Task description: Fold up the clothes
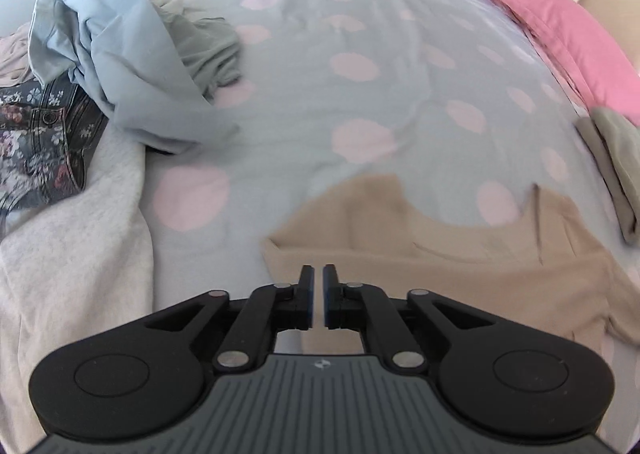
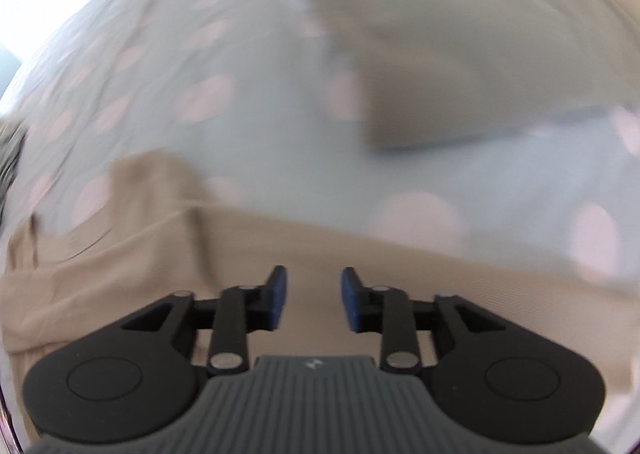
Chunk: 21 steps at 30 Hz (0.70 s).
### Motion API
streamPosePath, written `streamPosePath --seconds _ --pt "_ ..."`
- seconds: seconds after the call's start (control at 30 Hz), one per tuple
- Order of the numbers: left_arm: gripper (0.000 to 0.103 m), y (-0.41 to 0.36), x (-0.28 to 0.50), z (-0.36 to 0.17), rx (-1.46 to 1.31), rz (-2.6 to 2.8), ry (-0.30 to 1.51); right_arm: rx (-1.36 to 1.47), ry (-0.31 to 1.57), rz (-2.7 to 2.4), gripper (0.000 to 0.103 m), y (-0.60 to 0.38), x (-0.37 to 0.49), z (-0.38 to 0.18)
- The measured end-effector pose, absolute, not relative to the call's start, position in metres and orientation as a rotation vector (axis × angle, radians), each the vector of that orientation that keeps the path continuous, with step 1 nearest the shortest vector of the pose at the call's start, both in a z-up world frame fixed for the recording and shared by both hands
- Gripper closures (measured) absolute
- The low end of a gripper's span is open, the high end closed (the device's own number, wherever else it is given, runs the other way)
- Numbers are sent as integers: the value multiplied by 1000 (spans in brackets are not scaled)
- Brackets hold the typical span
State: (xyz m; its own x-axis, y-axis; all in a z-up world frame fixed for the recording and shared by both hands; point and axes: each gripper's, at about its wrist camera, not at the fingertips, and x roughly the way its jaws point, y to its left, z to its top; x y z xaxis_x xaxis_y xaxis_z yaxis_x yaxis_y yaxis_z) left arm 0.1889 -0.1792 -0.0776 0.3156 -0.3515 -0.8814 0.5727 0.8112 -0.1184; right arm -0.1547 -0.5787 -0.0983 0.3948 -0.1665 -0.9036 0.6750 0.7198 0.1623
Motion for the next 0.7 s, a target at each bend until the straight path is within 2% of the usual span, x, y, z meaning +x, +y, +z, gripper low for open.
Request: streamPosePath --seconds 0.23,0.33,0.5,0.6,0.7 --pt "97 -175 153 -70 231 -637 1134 661 974 -777 61 -638 -245 -93" --pt "88 -173 145 -68 225 -626 1149 708 948 -858 61 -659 -281 -96" --pt "88 -176 138 -69 236 -611 1149 786 940 -953 60 -685 -326 -111" --pt "86 -179 137 -70 229 -612 1157 797 926 -997 52 -696 -342 -120" --pt "84 -184 136 -72 230 -617 1161 819 930 -1028 52 -708 -357 -132"
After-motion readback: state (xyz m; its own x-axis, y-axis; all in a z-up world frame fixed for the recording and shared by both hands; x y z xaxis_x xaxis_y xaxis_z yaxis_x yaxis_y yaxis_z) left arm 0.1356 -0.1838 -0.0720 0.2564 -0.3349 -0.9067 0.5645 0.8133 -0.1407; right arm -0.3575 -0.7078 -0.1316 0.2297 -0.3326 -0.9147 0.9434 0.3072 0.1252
